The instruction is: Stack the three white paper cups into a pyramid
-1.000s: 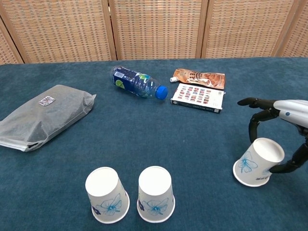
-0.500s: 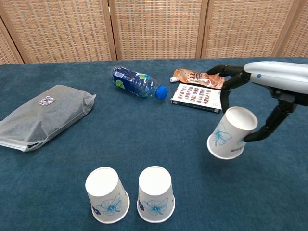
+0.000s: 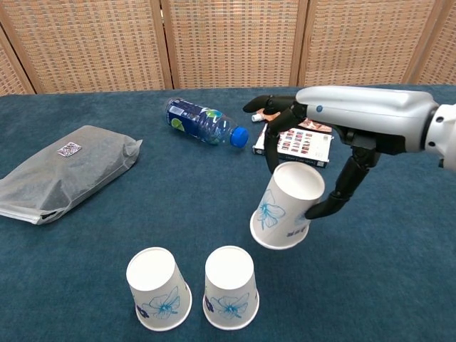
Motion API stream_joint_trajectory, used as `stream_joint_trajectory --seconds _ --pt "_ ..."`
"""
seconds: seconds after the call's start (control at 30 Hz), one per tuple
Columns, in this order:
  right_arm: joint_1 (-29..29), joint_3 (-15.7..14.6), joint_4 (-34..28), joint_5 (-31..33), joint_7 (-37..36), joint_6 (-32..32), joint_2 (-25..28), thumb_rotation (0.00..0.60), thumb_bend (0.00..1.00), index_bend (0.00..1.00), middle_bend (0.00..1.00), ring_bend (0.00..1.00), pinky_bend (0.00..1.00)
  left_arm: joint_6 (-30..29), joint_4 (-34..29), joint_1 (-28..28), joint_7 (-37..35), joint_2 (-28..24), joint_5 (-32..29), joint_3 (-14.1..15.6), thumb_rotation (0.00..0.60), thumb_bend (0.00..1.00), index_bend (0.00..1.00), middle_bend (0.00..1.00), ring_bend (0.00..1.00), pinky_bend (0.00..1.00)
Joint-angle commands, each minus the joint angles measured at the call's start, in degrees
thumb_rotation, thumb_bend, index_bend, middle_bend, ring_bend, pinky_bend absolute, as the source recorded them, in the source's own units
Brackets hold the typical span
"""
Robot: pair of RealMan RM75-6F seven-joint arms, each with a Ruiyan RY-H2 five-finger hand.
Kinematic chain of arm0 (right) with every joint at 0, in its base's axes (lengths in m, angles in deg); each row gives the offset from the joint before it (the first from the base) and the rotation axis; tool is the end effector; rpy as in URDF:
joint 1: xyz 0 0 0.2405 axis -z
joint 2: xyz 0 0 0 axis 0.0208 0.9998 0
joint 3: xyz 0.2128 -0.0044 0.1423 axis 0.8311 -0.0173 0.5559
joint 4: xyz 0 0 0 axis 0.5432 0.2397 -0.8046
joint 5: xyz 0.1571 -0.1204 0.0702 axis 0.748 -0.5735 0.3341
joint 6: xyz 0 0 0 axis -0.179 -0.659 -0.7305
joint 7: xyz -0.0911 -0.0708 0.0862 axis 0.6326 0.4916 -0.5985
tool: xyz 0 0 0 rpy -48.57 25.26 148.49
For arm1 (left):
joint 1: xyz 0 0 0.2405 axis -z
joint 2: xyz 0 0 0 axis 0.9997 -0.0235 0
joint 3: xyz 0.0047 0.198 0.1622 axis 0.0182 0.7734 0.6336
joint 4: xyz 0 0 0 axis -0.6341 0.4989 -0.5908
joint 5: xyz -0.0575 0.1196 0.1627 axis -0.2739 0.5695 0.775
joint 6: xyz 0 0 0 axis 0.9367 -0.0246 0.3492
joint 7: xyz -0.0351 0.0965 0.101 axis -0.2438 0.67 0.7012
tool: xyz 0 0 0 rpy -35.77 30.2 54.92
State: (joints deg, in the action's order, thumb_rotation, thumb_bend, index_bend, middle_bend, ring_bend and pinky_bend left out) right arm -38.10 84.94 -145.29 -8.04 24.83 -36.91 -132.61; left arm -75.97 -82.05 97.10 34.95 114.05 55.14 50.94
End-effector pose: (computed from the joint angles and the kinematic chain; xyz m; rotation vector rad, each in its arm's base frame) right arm -0.0910 -0.2657 0.0244 2.1164 -0.9625 1.1526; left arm -0.2539 0.1778 0.1310 -1.6067 -0.7666 -0.8413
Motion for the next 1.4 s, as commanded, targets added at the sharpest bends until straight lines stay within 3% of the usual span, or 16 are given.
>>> stream_joint_trajectory --seconds 0.03,0.27,0.73,1.4 --pt "-0.9 0.2 -1.3 1.2 1.7 0.0 -0.6 0.6 0.14 0.55 0.03 0.0 0.11 -0.1 0.0 -0.1 -0.2 -0.1 0.1 0.0 0.6 0.23 0.12 0.0 0.0 0.07" --pt "-3.0 1.6 -3.9 5.7 6.0 0.4 -0.5 0.6 0.14 0.55 0.04 0.0 0.11 0.3 0.0 0.0 -0.5 -0.2 0.1 -0.2 0.6 0.23 0.12 0.0 0.0 0.07" --pt "-5.2 0.7 -8.3 8.5 11.1 2.3 -1.7 0.6 0.14 0.56 0.04 0.0 0.11 0.1 -0.3 -0.3 -1.0 -0.6 0.7 -0.2 0.6 0.23 0.12 0.0 0.0 0.07" --pt "-8.9 0.6 -6.3 11.6 13.1 2.8 -7.8 0.6 0.14 0.56 0.04 0.0 0.11 0.4 -0.2 -0.3 -2.4 -1.3 0.6 -0.3 0.6 0.23 0.12 0.0 0.0 0.07"
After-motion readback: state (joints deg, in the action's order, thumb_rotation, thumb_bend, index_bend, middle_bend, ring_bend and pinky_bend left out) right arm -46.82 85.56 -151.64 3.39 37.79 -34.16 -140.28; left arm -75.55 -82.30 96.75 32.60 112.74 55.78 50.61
